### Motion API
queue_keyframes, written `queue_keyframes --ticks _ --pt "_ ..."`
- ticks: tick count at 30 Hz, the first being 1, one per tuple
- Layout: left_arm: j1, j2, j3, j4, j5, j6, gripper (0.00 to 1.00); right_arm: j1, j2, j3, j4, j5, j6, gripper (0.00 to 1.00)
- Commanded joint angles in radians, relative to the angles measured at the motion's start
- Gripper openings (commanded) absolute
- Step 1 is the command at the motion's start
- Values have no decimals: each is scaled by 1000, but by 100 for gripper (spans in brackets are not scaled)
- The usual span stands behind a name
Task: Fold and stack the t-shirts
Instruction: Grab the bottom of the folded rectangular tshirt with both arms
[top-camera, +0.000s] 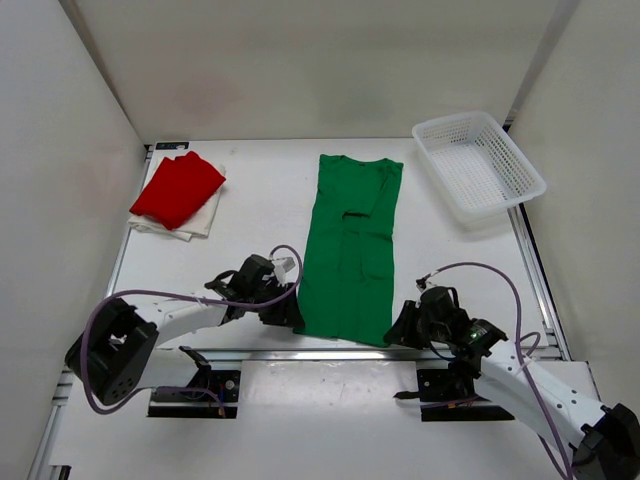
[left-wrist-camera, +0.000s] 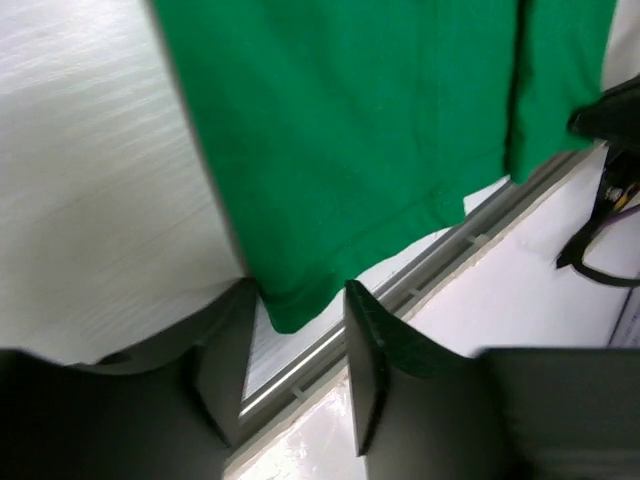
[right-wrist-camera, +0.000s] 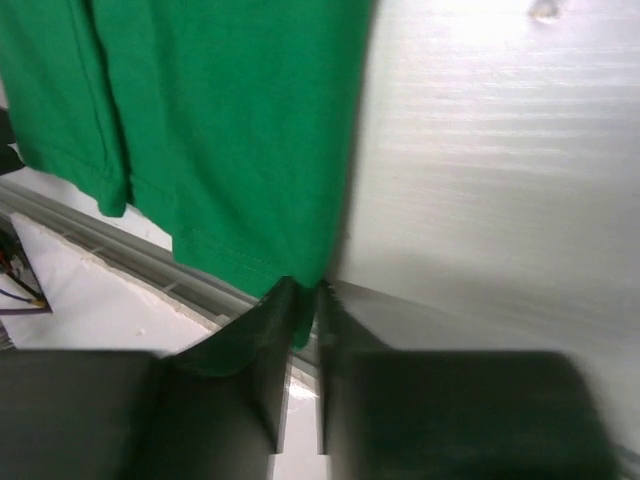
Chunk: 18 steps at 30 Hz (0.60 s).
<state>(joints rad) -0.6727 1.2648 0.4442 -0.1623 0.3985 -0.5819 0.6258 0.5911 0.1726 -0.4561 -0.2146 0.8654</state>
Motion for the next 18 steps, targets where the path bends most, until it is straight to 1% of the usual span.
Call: queue_keyframes --ticks 1,2,3,4,5,6,7,8,9,10,11,12,14,15,16,17,18 --pt "-30 39 -15 14 28 -16 49 -17 -22 2 -36 11 11 8" --pt "-34 50 -13 17 39 -12 41 -18 -24 -1 -27 3 14 5" --pt "-31 50 -12 11 46 -16 31 -14 -31 -8 -12 -12 14 0" --pt "-27 51 -15 4 65 -13 25 -9 -31 -12 0 -26 20 0" --pt "-25 41 -19 -9 72 -7 11 17 -31 -15 2 -25 27 0" --pt "-19 32 -18 -26 77 4 2 50 -33 -2 -6 -17 41 0" --pt "-8 9 -22 -61 89 10 0 81 -27 14 -28 0 64 0" --pt "1 -34 -19 -124 94 14 0 133 -33 45 -47 10 79 0" --pt "2 -60 -21 -153 95 22 0 203 -42 63 -93 33 119 0" --pt "10 -124 -18 -214 86 14 0 234 -54 100 -134 67 160 0" --pt "18 -195 -22 -279 80 7 0 302 -69 129 -163 99 179 0" --pt "22 -250 -10 -319 101 -13 0 368 -86 143 -176 107 228 0" --pt "44 -322 25 -361 146 -53 0 443 -96 194 -211 162 288 0" --pt "48 -341 63 -388 132 -61 0 471 -88 215 -211 187 287 0" --pt "47 -346 108 -396 125 -61 0 473 -79 228 -213 190 276 0" --pt "57 -340 119 -399 114 -61 0 454 -54 243 -193 192 226 0" --pt "62 -317 148 -376 115 -56 0 398 -53 248 -182 179 199 0"
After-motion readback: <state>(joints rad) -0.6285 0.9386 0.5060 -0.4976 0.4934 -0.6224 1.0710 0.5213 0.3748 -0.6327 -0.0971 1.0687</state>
